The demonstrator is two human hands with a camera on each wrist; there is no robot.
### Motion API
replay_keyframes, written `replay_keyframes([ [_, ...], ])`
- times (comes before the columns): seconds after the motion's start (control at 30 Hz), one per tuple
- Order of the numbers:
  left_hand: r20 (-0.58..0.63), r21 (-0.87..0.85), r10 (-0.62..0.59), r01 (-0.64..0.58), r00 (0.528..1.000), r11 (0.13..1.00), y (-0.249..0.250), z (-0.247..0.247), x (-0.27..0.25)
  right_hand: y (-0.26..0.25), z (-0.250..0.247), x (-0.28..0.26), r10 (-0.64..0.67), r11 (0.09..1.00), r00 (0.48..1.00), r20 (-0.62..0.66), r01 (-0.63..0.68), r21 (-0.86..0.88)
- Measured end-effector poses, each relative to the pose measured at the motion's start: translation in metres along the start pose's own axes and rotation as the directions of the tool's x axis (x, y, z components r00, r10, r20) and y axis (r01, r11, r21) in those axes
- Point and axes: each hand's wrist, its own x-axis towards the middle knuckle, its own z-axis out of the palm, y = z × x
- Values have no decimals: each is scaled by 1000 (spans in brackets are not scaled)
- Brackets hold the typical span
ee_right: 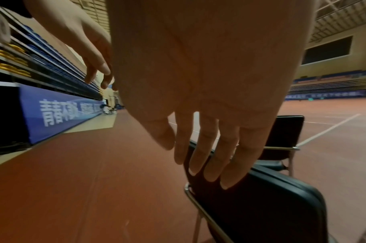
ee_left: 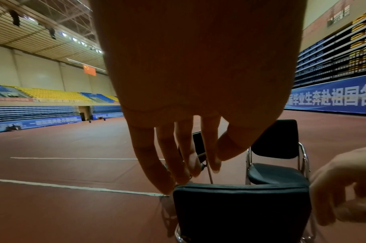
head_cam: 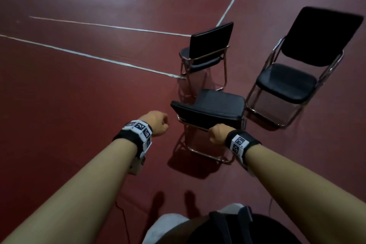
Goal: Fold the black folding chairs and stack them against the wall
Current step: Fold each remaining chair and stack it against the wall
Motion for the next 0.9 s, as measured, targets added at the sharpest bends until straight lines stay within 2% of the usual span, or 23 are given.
replay_keyframes([
  [0.07, 18, 9, 9, -9, 1000, 1000, 0, -4, 21, 7, -8, 13, 47, 999, 998, 29, -48, 11],
  [0.13, 22, 43, 57, -58, 998, 997, -3, -13, 70, 20, -15, 43, 126, 991, 991, 45, -127, 28],
  [0.17, 29, 44, 49, -50, 998, 998, -3, -12, 70, 19, -15, 43, 140, 990, 988, 59, -141, 17],
  [0.23, 49, 93, 127, -131, 991, 987, -3, -17, 121, 28, -16, 70, 223, 975, 971, 90, -224, -7],
  [0.27, 70, 97, 124, -131, 990, 987, -1, -15, 123, 25, -14, 69, 237, 971, 967, 92, -238, 2],
  [0.33, 99, 136, 209, -222, 973, 966, 4, -19, 168, 31, -21, 96, 282, 958, 954, 104, -286, 25],
  [0.37, 109, 133, 213, -227, 971, 965, 7, -16, 170, 27, -25, 96, 284, 956, 954, 95, -289, 45],
  [0.43, 119, 163, 341, -357, 933, 920, 8, -16, 223, 26, -34, 123, 364, 926, 927, 88, -370, 70],
  [0.47, 125, 160, 349, -366, 929, 917, 10, -9, 220, 22, -33, 120, 388, 916, 916, 106, -396, 65],
  [0.53, 139, 199, 478, -497, 868, 845, 15, -9, 267, 28, -35, 143, 495, 858, 861, 120, -506, 93],
  [0.57, 145, 223, 492, -513, 858, 829, 19, -5, 264, 30, -33, 137, 516, 843, 851, 94, -525, 120],
  [0.63, 178, 273, 544, -572, 820, 773, 12, 8, 298, 29, -30, 162, 608, 779, 790, 73, -612, 137],
  [0.67, 191, 307, 539, -571, 821, 761, 15, 14, 293, 31, -34, 157, 627, 769, 777, 58, -629, 115],
  [0.73, 300, 346, 525, -604, 797, 718, 6, 40, 311, 24, -28, 174, 678, 718, 726, 115, -688, 108],
  [0.83, 306, 382, 490, -576, 816, 722, 2, 79, 314, 22, -21, 174, 668, 734, 729, 150, -679, 31],
  [0.87, 280, 400, 479, -555, 832, 730, -4, 80, 310, 18, -20, 172, 651, 754, 751, 110, -656, 10],
  [0.9, 294, 404, 496, -576, 817, 710, 3, 86, 317, 27, -15, 170, 658, 749, 744, 115, -662, 1],
])
